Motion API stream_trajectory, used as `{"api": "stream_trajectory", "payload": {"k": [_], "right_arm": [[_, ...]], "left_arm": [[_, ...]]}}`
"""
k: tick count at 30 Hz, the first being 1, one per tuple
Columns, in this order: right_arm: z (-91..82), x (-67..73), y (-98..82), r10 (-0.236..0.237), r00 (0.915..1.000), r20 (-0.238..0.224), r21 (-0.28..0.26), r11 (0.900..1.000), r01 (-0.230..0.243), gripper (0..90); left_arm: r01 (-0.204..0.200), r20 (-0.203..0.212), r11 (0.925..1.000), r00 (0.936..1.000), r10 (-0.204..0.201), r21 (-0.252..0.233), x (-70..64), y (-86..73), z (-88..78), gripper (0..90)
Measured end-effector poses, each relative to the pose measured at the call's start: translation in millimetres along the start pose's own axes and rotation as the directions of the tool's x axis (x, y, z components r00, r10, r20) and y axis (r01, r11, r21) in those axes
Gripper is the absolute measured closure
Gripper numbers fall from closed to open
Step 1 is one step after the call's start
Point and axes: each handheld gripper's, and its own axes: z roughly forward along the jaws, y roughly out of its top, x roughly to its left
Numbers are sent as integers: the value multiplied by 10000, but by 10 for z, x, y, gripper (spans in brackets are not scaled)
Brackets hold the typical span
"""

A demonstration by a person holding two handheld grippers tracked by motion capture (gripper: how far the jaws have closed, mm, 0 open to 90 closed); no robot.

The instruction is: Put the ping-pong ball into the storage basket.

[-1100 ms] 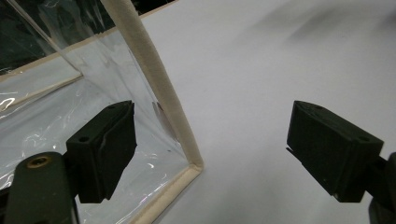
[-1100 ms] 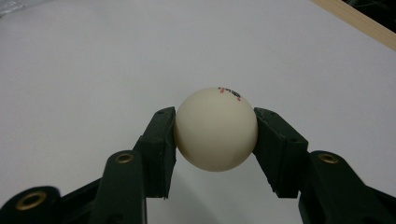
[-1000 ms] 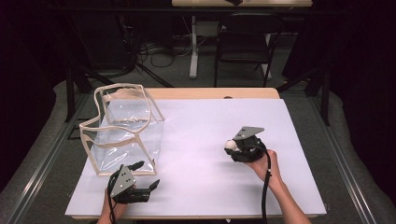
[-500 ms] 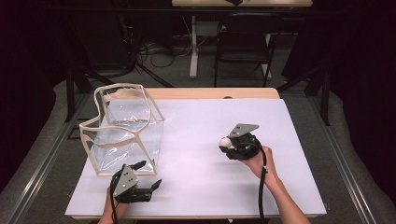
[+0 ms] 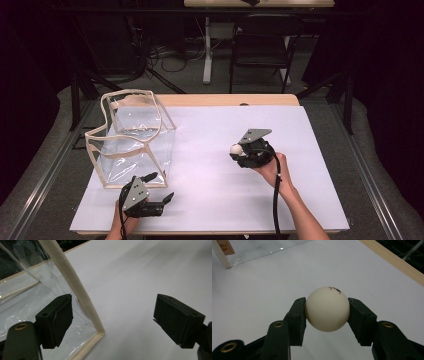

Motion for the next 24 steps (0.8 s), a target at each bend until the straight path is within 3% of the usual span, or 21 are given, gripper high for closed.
{"api": "stream_trajectory", "payload": {"k": [24], "right_arm": [[121, 139, 122, -318, 9984, -458, -90, 9995, 314, 509]], "left_arm": [[-102, -49, 9999, 9999, 102, 2, -14, 9, -17, 159]]}}
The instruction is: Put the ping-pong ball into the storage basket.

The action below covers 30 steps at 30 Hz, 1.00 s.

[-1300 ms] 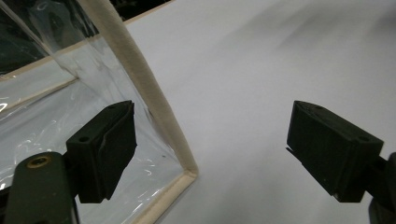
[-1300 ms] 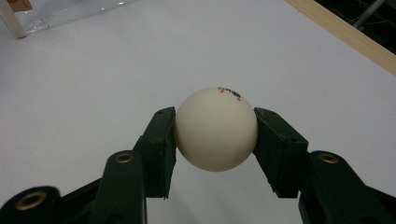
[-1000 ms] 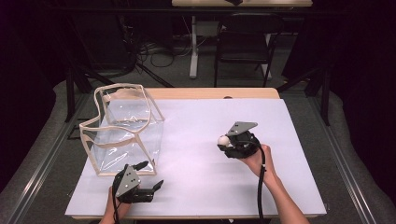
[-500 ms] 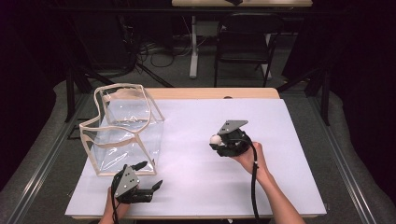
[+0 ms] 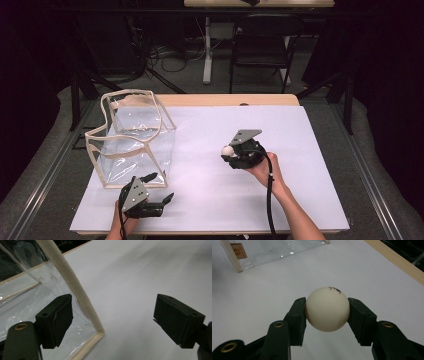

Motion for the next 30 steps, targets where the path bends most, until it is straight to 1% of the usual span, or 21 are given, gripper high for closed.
{"api": "stream_trajectory", "payload": {"k": [4, 5, 11, 13, 18, 23, 27, 30], "right_arm": [[16, 10, 44, -22, 10000, -52, -73, 10000, 21, 509], [38, 17, 73, -131, 9999, -65, -86, 9999, 130, 509], [90, 33, 138, -138, 9998, -134, -115, 9998, 136, 509], [115, 41, 167, -224, 9997, -137, 18, 9997, 225, 509], [127, 21, 215, -261, 9996, -130, 71, 9996, 262, 510], [117, -32, 310, -215, 9998, -50, -15, 9998, 215, 509], [119, -44, 362, -260, 9997, -27, -12, 9997, 260, 509], [127, -48, 415, -314, 9995, -26, -13, 9995, 314, 510]], "left_arm": [[67, 18, 10000, 10000, -67, -10, -1, -9, -1, 159], [73, 21, 10000, 10000, -73, 0, 1, -12, -6, 159], [116, -4, 9999, 9999, -116, -8, 14, -19, -14, 159], [61, 93, 10000, 9999, -61, -13, 10, -14, -1, 159], [79, 117, 9999, 9999, -78, -63, 14, -3, 17, 159], [-23, 139, 10000, 9999, 24, -63, 7, -3, 1, 159], [80, 64, 9999, 9999, -79, -111, 16, -10, -8, 159], [36, 103, 10000, 9999, -36, -85, 19, -7, 3, 159]]}}
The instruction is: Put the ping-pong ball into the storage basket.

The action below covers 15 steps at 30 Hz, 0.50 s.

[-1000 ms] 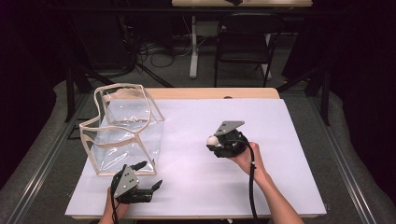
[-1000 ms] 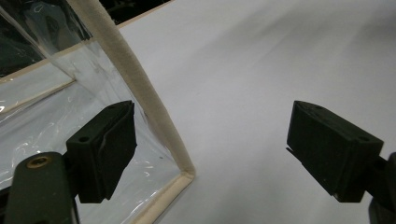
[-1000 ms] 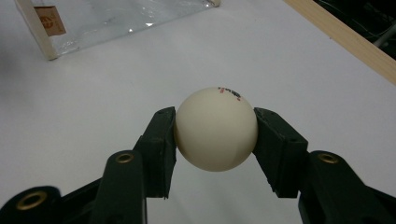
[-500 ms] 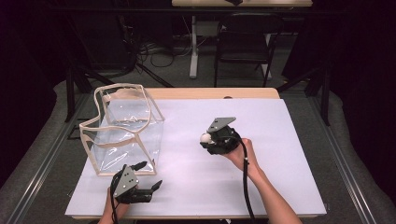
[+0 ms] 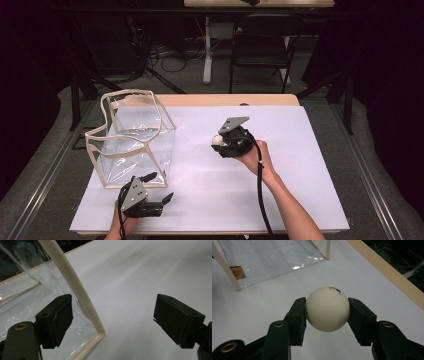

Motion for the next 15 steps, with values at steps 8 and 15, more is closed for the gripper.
{"api": "stream_trajectory", "payload": {"k": [8, 15], "right_arm": [[50, -20, 104, -78, 9999, -85, 47, 10000, 78, 510], [71, -11, 165, -166, 9998, -133, 40, 9999, 167, 510]], "left_arm": [[3, 63, 10000, 10000, -4, 56, 4, -4, 14, 159], [16, 6, 10000, 10000, -16, 15, -3, -3, -1, 159]]}}
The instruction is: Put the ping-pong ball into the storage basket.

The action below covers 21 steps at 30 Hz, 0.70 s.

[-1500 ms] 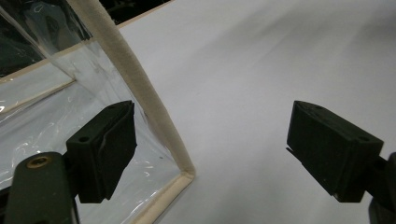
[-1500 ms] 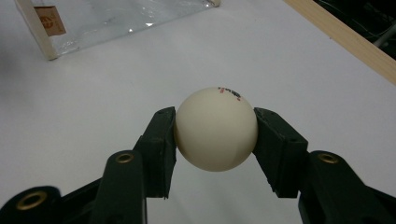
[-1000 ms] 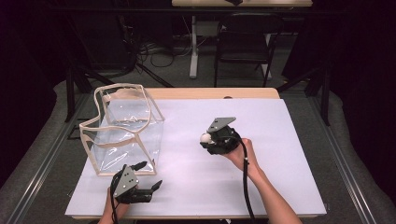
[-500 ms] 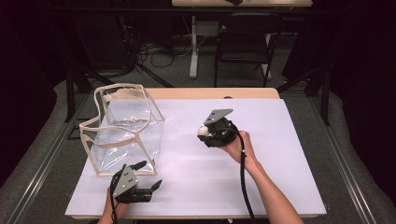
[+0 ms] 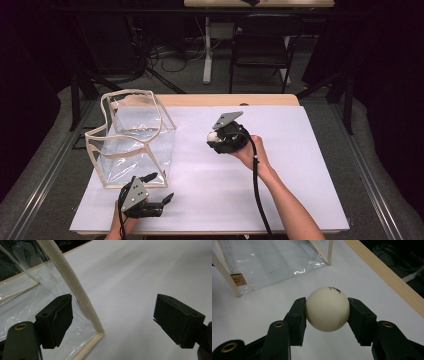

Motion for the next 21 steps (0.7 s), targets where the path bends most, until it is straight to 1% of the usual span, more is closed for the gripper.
{"api": "stream_trajectory", "payload": {"k": [6, 10, 17, 21], "right_arm": [[2, -53, 56, 35, 10000, -36, -8, 10000, -35, 510], [4, -91, 95, 83, 10000, -32, -2, 10000, -83, 510], [53, -93, 161, 4, 10000, -56, 91, 10000, -4, 510], [77, -106, 187, 62, 10000, -59, 98, 9999, -62, 510]], "left_arm": [[-45, 79, 10000, 10000, 44, 51, -6, 5, 16, 159], [0, 41, 10000, 10000, 0, 33, 2, 0, 6, 159], [-44, 24, 10000, 10000, 44, 20, 0, 2, -1, 159], [1, 14, 10000, 10000, -1, -1, 4, -1, -4, 159]]}}
